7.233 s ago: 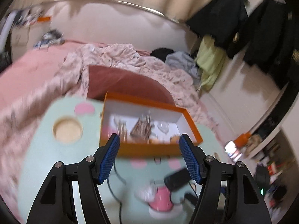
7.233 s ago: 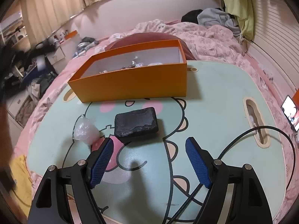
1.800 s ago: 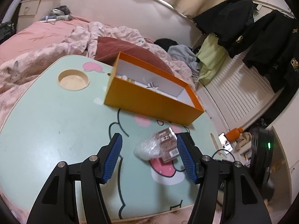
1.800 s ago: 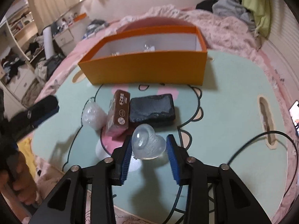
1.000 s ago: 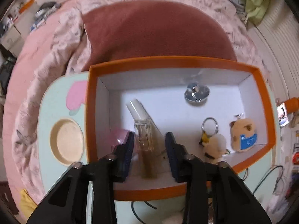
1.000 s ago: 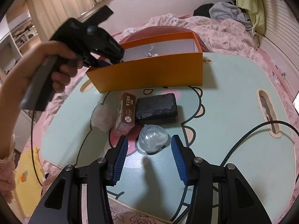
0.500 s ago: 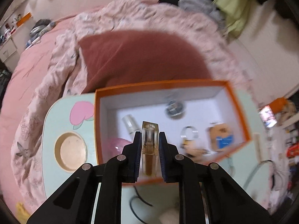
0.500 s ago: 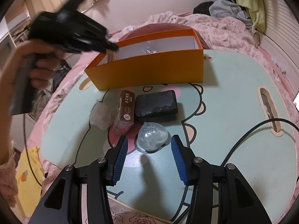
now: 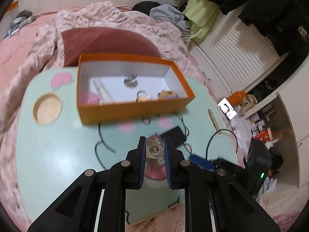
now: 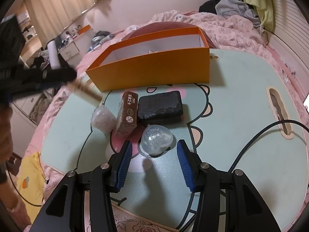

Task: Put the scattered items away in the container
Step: 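Carry the perfume bottle out and lay it on the table, then grasp the white tube in the box with the right gripper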

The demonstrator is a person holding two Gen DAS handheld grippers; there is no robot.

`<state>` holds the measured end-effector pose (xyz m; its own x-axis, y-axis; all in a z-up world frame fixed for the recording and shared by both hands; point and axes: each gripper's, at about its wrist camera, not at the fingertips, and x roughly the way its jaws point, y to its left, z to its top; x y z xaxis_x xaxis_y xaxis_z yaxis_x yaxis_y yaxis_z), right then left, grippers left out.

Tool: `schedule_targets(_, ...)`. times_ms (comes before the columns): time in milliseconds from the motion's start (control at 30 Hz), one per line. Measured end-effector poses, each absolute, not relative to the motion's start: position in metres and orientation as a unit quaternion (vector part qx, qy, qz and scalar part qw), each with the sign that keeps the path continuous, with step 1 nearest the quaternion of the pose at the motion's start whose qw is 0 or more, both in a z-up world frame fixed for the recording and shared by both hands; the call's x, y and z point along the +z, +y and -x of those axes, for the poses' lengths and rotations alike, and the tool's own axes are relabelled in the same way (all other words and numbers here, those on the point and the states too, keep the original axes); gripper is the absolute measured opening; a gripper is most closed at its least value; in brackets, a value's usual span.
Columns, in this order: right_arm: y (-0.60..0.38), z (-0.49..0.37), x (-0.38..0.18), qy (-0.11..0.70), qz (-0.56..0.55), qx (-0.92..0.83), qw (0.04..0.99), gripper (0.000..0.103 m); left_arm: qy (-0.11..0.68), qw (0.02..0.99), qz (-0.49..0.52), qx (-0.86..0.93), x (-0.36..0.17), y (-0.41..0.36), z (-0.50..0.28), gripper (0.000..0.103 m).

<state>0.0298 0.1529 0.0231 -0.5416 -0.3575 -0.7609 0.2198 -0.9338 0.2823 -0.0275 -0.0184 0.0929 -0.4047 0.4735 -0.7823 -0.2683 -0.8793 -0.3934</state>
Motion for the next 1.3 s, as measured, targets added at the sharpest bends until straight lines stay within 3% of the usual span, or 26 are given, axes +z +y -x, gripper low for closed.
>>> schedule_targets(167, 0.153, -0.031, 0.023, -0.075, -0.451, -0.874, 0.165, 0.047, -0.149, 0.233, 0.499, 0.821, 0.07, -0.031, 0.015, 0.02)
schedule_targets(233, 0.152, -0.031, 0.022, -0.074, -0.451, -0.874, 0.165, 0.047, -0.146, 0.221, 0.496, 0.827, 0.067, -0.032, 0.013, 0.038)
schedule_targets(333, 0.152, -0.031, 0.022, -0.076, -0.451, -0.874, 0.164, 0.047, -0.143, 0.197, 0.467, 0.85, 0.069, -0.036, 0.005, 0.053)
schedule_targets(400, 0.152, -0.032, 0.023, -0.075, -0.451, -0.874, 0.165, 0.047, -0.151, 0.184, 0.446, 0.863, 0.07, -0.04, 0.0, 0.058)
schedule_targets(667, 0.154, -0.029, 0.04, -0.07, -0.428, -0.885, 0.17, 0.047, -0.161, 0.118, 0.409, 0.891, 0.05, -0.058, -0.025, 0.059)
schedule_targets(833, 0.148, -0.003, 0.089, -0.059, -0.395, -0.897, 0.191, 0.047, -0.173, 0.1, 0.399, 0.895, 0.033, -0.058, -0.039, 0.059)
schedule_targets(967, 0.112, 0.048, 0.124, -0.003, -0.406, -0.89, 0.209, 0.046, -0.169, 0.099, 0.391, 0.899, 0.033, -0.053, -0.045, 0.059)
schedule_targets(1033, 0.087, 0.083, 0.126, 0.027, -0.435, -0.874, 0.216, 0.041, -0.16, 0.096, 0.387, 0.903, 0.035, -0.05, -0.047, 0.059)
schedule_targets(1167, 0.048, 0.146, 0.096, 0.051, -0.51, -0.833, 0.207, 0.02, -0.146, 0.095, 0.384, 0.907, 0.037, -0.046, -0.05, 0.059)
schedule_targets(1300, 0.022, 0.188, 0.059, 0.078, -0.558, -0.806, 0.18, 0.019, -0.141, 0.102, 0.389, 0.905, 0.036, -0.044, -0.051, 0.059)
